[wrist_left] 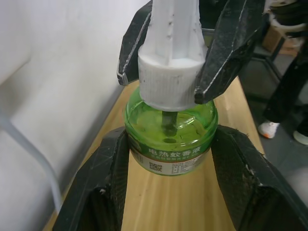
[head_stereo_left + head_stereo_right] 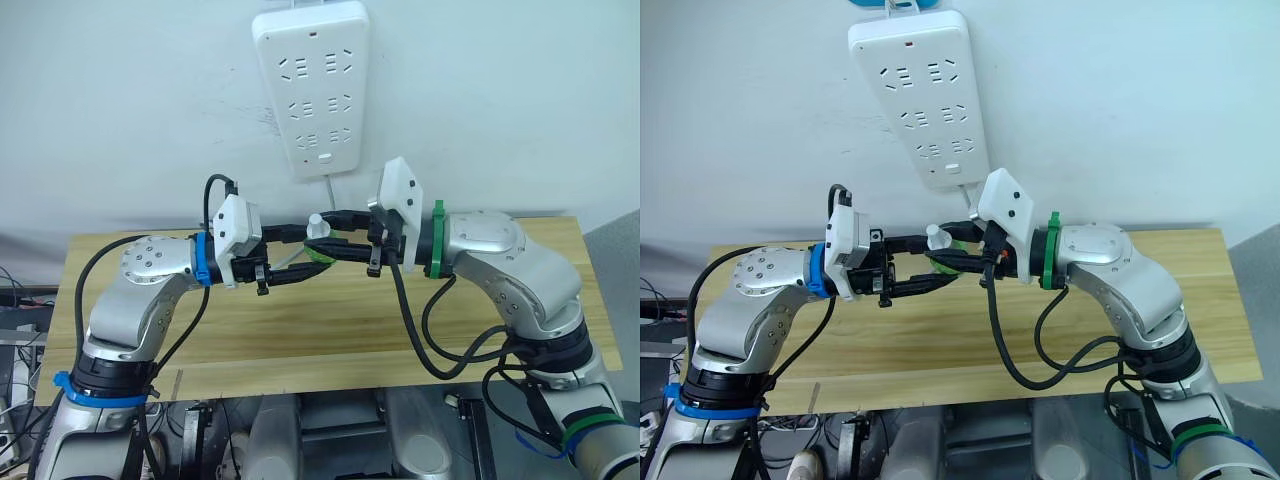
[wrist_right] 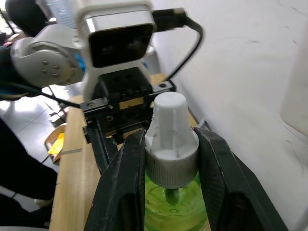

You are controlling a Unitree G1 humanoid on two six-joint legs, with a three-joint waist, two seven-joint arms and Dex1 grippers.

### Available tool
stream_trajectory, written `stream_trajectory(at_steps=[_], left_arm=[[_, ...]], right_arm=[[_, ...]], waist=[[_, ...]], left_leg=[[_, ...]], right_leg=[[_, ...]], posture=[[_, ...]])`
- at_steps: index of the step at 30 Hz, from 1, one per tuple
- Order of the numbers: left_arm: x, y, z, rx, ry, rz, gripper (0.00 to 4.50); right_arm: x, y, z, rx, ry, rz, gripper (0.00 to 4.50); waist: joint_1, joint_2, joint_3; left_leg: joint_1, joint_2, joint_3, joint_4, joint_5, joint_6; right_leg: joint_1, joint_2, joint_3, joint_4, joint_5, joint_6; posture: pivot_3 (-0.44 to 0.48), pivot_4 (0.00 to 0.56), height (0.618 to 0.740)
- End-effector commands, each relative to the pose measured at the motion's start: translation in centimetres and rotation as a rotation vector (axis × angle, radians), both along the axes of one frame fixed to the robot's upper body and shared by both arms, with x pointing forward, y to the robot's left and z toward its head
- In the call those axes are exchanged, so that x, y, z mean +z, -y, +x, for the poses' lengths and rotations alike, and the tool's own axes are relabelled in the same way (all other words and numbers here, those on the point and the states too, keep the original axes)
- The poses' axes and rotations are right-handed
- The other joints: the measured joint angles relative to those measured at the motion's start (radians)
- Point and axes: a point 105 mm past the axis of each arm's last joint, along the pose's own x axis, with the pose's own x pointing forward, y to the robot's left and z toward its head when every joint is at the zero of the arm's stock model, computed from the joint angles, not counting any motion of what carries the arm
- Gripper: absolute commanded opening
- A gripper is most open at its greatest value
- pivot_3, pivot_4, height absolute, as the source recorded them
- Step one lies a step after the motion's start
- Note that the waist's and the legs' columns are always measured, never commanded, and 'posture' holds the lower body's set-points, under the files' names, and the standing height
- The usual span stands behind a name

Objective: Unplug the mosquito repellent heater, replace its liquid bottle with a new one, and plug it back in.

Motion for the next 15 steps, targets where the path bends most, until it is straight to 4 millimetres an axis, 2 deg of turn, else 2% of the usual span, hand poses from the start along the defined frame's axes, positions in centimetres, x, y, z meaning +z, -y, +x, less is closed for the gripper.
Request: stream_trajectory(at_steps=[1,15], left_arm=[[1.3,0.3,-0.9,-0.067,0.035,-0.022,2.19],[2.4,0.0,-2.1,-0.213,0.008,-0.018,2.19]], right_arm=[[0.2,-1.0,-2.6,0.167,0.049,0.000,1.12],[-0.7,-0.7,-4.4,0.351,0.111,-0.065,1.12]], waist=[[0.000,0.000,0.000],[0.000,0.000,0.000]], left_leg=[[0.000,0.000,0.000,0.000,0.000,0.000],[0.000,0.000,0.000,0.000,0.000,0.000]], right_leg=[[0.000,0.000,0.000,0.000,0.000,0.000],[0.000,0.000,0.000,0.000,0.000,0.000]], posture=[[-0.155,0.426,0.730],[-0.149,0.418,0.730]])
